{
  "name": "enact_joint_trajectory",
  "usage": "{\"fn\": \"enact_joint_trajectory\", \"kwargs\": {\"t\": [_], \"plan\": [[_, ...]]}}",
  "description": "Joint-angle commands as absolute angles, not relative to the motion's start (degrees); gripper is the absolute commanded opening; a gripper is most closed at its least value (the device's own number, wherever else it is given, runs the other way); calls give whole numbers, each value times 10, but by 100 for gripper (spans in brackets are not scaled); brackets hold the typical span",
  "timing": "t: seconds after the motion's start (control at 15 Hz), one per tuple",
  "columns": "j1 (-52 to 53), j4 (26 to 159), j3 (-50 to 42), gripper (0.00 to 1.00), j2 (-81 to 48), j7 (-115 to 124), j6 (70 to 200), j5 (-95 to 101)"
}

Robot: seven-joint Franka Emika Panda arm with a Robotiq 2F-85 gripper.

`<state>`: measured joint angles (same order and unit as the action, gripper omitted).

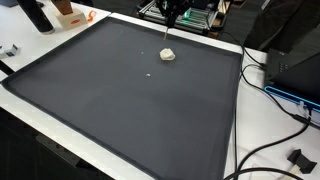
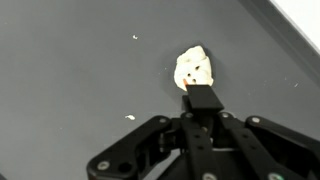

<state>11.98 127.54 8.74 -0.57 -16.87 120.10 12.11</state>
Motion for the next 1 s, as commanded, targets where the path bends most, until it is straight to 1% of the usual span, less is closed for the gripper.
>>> {"fn": "enact_joint_trajectory", "kwargs": {"t": [0.0, 0.07, 0.13, 0.53, 0.93], "plan": [[114, 1275, 94, 13, -5, -169, 1200, 120], [114, 1275, 94, 13, -4, -170, 1200, 120], [114, 1275, 94, 3, -4, -170, 1200, 120], [101, 1273, 90, 3, -22, -366, 1209, -18], [79, 1271, 86, 3, -34, -485, 1194, -116]]}}
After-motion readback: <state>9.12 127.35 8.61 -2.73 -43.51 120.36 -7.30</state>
